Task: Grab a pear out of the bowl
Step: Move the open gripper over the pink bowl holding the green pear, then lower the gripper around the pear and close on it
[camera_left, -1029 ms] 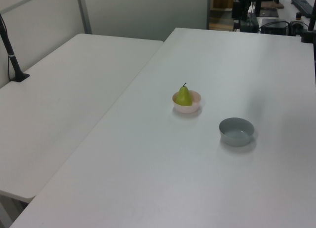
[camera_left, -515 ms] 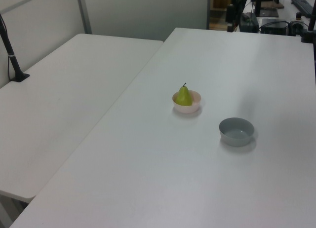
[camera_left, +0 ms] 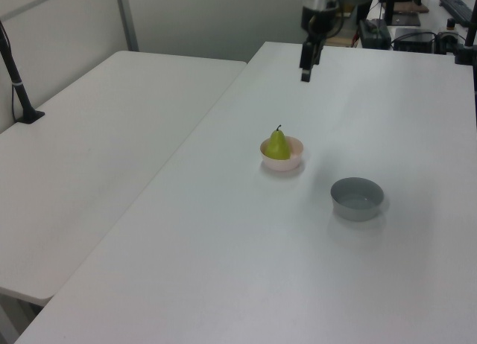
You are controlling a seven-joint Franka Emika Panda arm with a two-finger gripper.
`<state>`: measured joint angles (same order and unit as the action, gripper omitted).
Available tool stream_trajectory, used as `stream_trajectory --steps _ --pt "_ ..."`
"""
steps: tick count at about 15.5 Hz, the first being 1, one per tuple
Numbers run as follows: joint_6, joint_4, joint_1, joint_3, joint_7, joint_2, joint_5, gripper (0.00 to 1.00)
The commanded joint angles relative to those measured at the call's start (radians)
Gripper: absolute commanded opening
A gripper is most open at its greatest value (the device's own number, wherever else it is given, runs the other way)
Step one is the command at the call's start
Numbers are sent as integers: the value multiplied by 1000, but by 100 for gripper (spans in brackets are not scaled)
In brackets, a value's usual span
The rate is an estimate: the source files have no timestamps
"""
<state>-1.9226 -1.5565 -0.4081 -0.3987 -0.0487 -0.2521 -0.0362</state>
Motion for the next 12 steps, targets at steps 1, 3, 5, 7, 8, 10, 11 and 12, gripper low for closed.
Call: stream_trajectory --steps 1,3,5,7,8,10,11,12 --pt "-117 18 -44 -25 68 -102 -21 100" --pt "-160 19 -63 -25 86 -157 -17 100" --pt "-190 19 -89 -25 87 -211 -17 100" --pt "-216 19 -95 -25 95 -259 -17 100" --pt "-229 18 -95 -25 96 -275 -17 100" --pt "-240 15 -93 -22 95 -294 -16 100" --pt "-243 13 -93 -22 95 -302 -13 100" --pt "-245 13 -93 -22 95 -305 -13 100"
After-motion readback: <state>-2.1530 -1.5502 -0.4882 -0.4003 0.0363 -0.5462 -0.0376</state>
